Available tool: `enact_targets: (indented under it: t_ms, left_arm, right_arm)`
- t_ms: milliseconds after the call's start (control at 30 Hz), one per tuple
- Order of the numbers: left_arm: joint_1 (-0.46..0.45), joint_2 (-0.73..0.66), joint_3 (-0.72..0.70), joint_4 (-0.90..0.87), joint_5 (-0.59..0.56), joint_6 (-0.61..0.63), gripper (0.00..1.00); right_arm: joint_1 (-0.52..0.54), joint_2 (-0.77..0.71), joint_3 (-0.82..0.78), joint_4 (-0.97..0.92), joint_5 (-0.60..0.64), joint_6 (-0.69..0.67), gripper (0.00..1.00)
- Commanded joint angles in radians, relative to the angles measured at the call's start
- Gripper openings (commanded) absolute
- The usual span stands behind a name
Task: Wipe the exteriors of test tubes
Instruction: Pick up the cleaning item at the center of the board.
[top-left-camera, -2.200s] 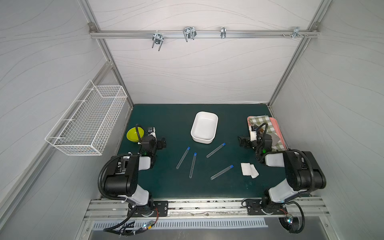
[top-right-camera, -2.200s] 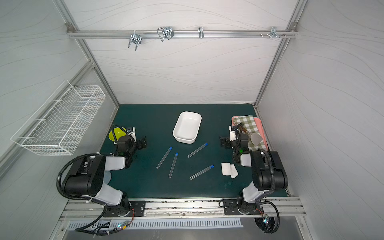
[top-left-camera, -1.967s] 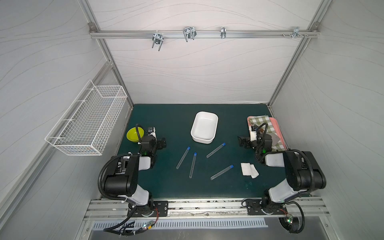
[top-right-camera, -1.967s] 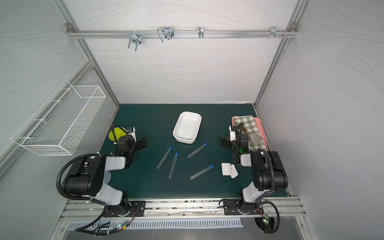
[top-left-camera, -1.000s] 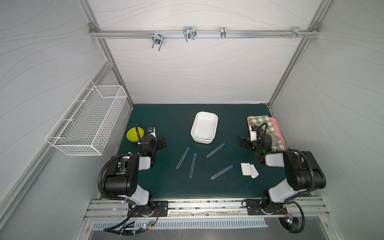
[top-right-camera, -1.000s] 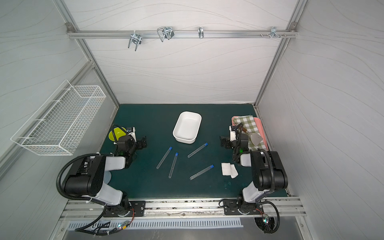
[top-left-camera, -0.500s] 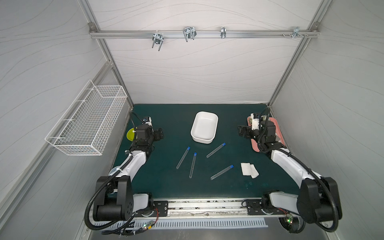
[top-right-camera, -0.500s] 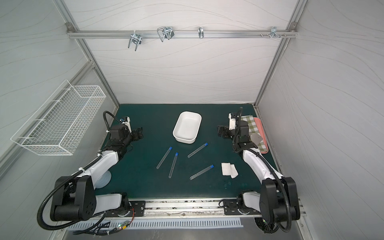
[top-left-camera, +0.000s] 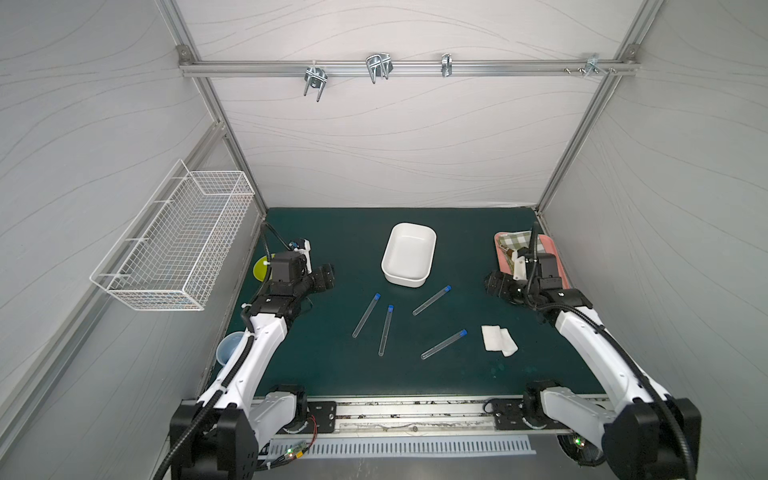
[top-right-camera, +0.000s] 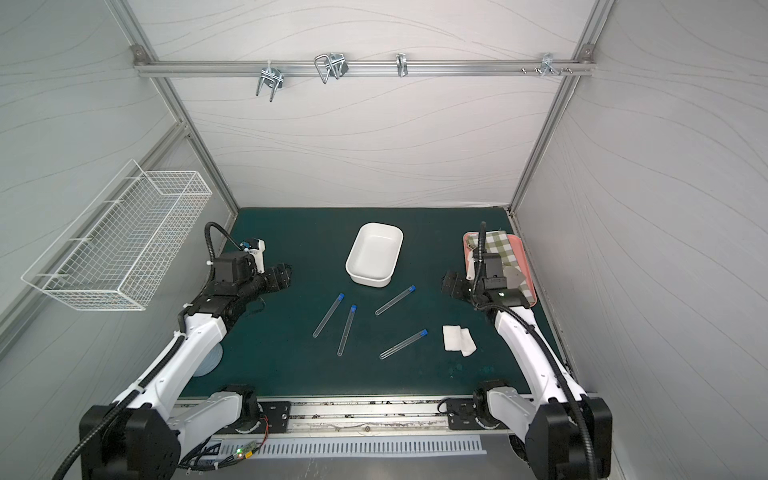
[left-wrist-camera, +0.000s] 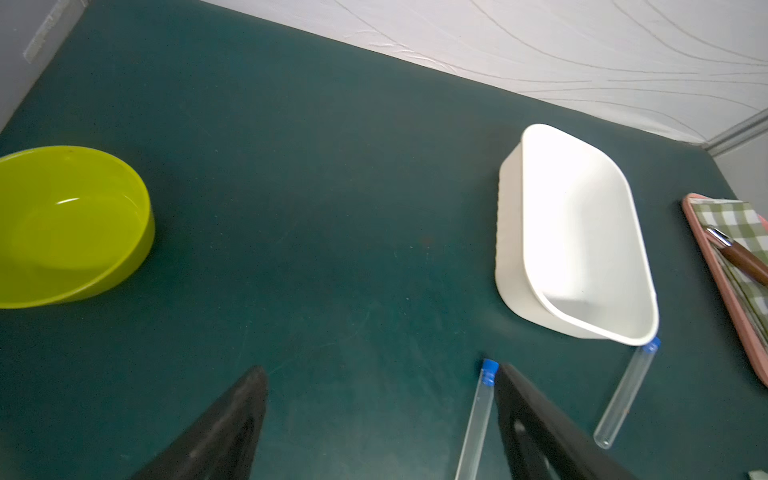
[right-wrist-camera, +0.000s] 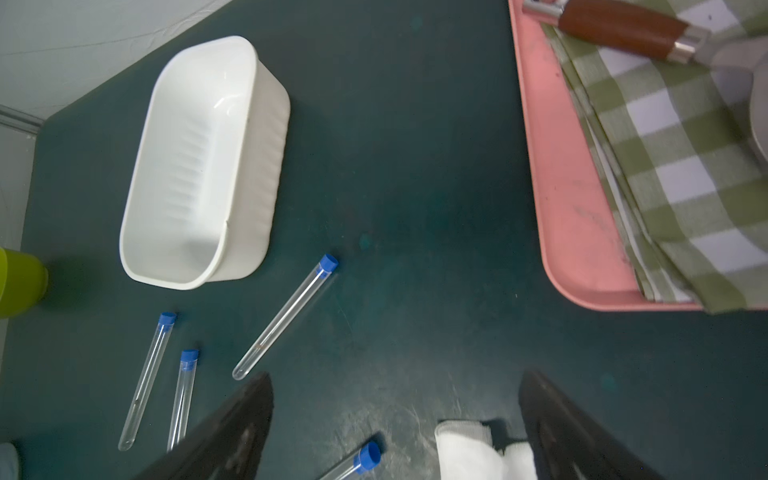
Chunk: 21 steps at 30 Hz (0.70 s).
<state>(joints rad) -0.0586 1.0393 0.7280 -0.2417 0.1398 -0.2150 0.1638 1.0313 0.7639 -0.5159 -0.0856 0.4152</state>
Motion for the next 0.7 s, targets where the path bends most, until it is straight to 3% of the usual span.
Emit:
enact_targets:
  t_ms: [0,400,667]
  left_arm:
    - [-0.039,-0.033,-0.024,-0.049,0.037,-0.053,0.86]
    - [-0.263,-0.026,-0.079,-0.028,0.013,-0.116,0.86]
    - [-0.371,0.017,-0.084,-0.009,0.010,-0.139,0.86]
  right_arm:
    - [0.005,-0.053,-0.057,-0.151,0.003,0.123,0.88]
    - [0.062,-0.073,-0.195,-0.253,0.086,0.222,0.63]
    - [0.249,0.039,-0.161,-0.248,0.205,0.270,0.54]
